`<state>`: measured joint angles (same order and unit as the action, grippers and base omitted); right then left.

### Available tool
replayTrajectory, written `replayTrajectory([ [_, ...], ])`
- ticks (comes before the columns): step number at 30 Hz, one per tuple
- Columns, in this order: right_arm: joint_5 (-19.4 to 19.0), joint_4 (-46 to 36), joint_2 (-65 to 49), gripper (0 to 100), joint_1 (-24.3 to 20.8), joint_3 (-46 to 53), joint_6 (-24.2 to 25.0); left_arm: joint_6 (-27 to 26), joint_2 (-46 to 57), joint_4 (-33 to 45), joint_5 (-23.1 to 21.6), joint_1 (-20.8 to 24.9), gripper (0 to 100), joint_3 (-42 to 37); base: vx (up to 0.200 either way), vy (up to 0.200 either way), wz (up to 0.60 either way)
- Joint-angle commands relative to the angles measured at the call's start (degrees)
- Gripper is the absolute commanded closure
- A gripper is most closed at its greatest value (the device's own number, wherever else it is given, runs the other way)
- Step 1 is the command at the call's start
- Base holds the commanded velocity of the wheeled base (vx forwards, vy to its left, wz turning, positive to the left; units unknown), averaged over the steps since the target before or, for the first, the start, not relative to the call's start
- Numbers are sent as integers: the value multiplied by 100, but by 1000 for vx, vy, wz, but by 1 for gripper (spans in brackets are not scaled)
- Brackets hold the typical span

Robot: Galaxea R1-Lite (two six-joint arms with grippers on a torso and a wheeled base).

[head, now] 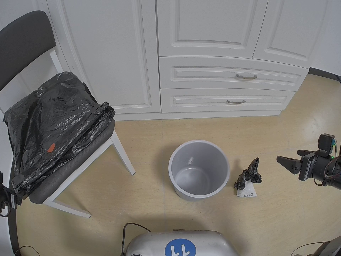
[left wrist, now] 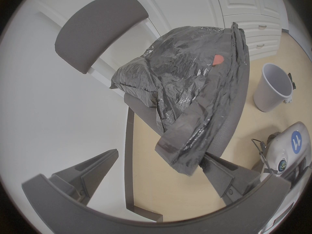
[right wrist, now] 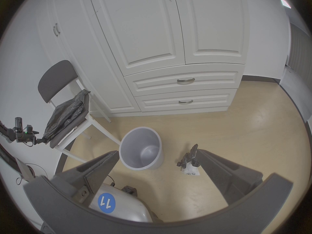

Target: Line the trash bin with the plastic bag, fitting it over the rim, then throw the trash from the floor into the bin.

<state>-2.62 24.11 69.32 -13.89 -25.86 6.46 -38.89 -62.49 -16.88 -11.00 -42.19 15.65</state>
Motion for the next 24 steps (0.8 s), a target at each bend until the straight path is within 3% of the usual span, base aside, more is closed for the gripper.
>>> replayTrajectory([
  [1,-2,6,21,0,0,-7,13,13,-554,-254,10,-8,0,-124,0,0,0],
  [12,-2,287,21,0,0,81,13,136,-1485,-957,62,-8,0,-97,0,0,0],
  [17,-2,357,-32,0,-9,133,-13,927,-1758,-2311,27,0,0,-221,0,0,0],
  [24,-10,357,-59,0,-9,151,-31,1498,-1503,-2952,-61,-8,0,-203,0,0,0],
])
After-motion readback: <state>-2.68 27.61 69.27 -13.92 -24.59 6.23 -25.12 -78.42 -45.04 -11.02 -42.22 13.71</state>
